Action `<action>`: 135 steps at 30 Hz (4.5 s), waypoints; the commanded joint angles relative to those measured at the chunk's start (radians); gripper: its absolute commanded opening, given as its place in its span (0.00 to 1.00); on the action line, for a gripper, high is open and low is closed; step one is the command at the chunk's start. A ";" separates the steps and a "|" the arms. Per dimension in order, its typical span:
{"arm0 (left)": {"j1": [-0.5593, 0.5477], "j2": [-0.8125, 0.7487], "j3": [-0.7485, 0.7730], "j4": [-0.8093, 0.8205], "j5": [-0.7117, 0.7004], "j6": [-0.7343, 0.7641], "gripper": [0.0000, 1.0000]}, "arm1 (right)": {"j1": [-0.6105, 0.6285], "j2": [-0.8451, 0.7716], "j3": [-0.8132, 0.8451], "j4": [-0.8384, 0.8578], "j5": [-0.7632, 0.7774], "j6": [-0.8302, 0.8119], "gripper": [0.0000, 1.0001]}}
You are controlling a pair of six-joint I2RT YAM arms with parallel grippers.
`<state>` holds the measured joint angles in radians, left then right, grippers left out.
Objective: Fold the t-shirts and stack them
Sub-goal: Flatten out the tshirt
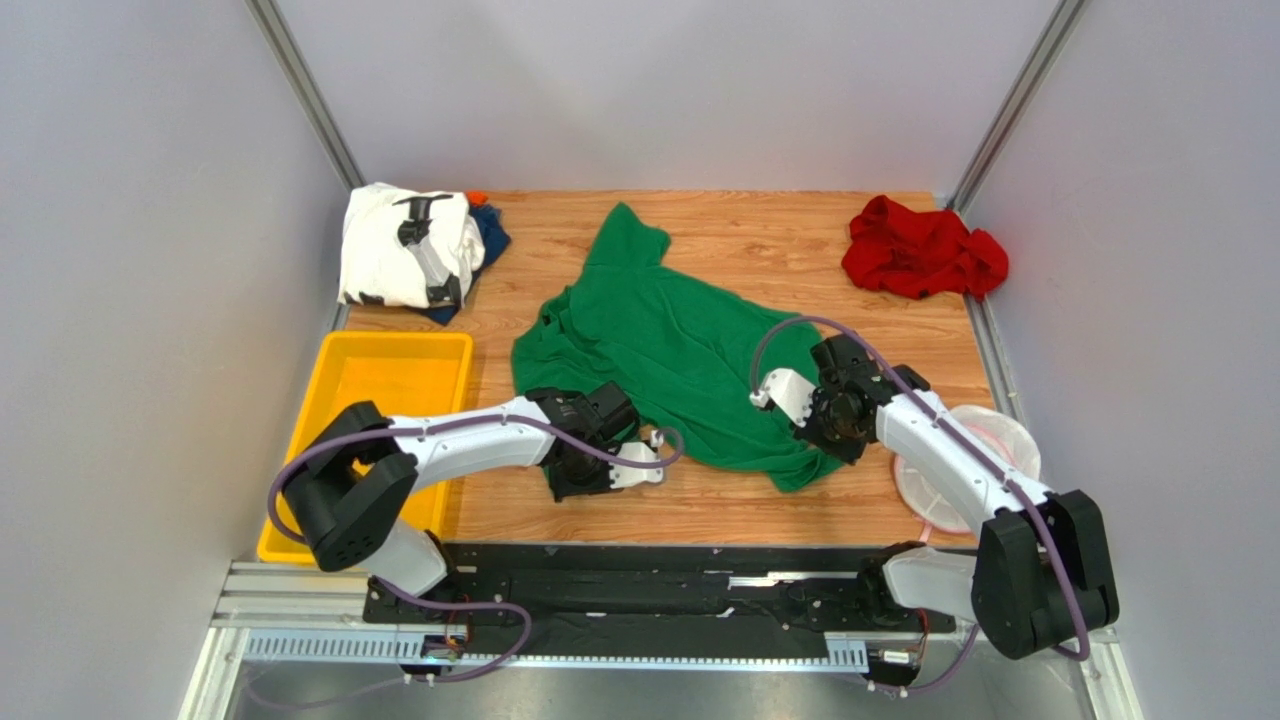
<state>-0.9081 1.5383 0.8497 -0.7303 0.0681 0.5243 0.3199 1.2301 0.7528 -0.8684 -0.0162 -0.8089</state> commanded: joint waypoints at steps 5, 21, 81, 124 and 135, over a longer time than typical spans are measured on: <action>0.118 -0.266 0.146 0.011 -0.125 0.051 0.00 | -0.010 -0.083 0.160 -0.038 0.015 0.088 0.00; 0.373 -0.254 0.635 0.054 -0.246 0.040 0.00 | -0.082 0.043 0.675 -0.032 0.301 0.258 0.00; 0.680 0.431 1.988 0.186 -0.416 0.043 0.00 | -0.232 0.299 1.402 0.339 0.400 0.283 0.00; 0.699 -0.086 0.827 0.307 -0.109 -0.009 0.00 | -0.249 0.043 0.838 0.296 0.259 0.241 0.00; 0.738 0.450 1.710 0.319 -0.298 -0.072 0.00 | -0.269 0.469 1.504 0.319 0.300 0.263 0.00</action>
<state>-0.1955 1.8378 2.2105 -0.4450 -0.1032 0.4721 0.0654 1.6028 1.9724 -0.6155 0.2264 -0.5457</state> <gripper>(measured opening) 0.007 0.010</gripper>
